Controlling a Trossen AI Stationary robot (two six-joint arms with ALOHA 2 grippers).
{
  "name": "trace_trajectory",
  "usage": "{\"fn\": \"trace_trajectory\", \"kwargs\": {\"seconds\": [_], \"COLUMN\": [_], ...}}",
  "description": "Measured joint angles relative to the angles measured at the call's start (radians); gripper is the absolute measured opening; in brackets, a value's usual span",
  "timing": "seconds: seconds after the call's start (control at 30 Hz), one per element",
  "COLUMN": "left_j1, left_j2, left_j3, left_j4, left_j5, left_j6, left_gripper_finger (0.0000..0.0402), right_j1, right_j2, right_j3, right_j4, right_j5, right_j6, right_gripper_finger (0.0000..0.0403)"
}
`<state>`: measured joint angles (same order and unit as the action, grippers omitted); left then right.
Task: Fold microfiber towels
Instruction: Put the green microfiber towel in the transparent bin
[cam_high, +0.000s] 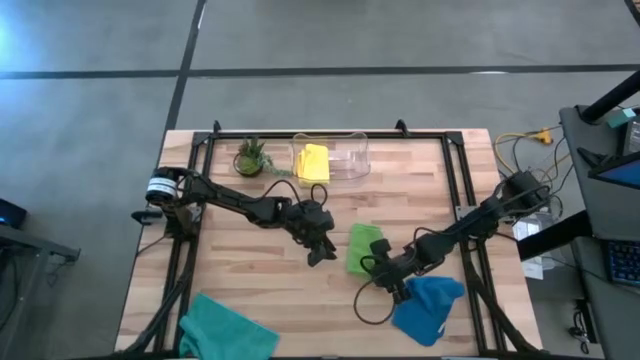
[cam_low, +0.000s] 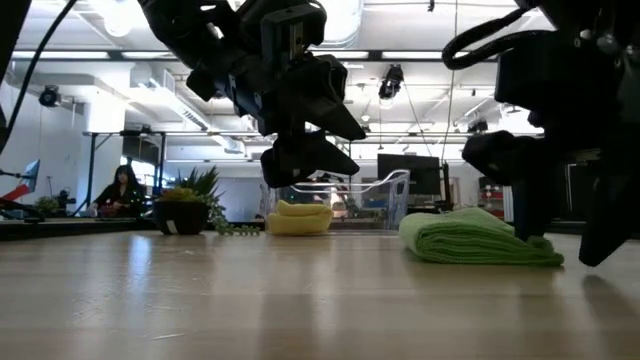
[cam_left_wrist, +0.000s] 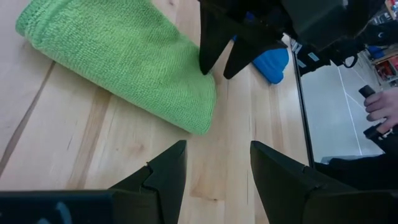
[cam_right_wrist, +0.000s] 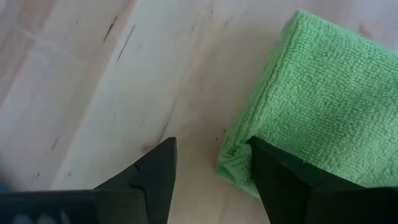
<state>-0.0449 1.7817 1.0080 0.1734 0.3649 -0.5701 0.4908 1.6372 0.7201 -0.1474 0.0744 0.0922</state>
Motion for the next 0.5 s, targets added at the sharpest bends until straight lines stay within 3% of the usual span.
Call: {"fn": "trace_trajectory", "kwargs": {"seconds": [0.5], "left_j1": [-0.003], "left_j2": [0.0], "left_j3": [0.0], "left_j4": [0.002], "left_j5": [-0.006], "left_j6": [-0.02], "left_gripper_finger": [0.0161], "right_j1": [-0.013], "right_j2": [0.0], "right_j3": [0.01], "right_j4": [-0.081], "right_j5": [0.082], "right_j6": [0.049], "right_gripper_finger": [0.0191]}}
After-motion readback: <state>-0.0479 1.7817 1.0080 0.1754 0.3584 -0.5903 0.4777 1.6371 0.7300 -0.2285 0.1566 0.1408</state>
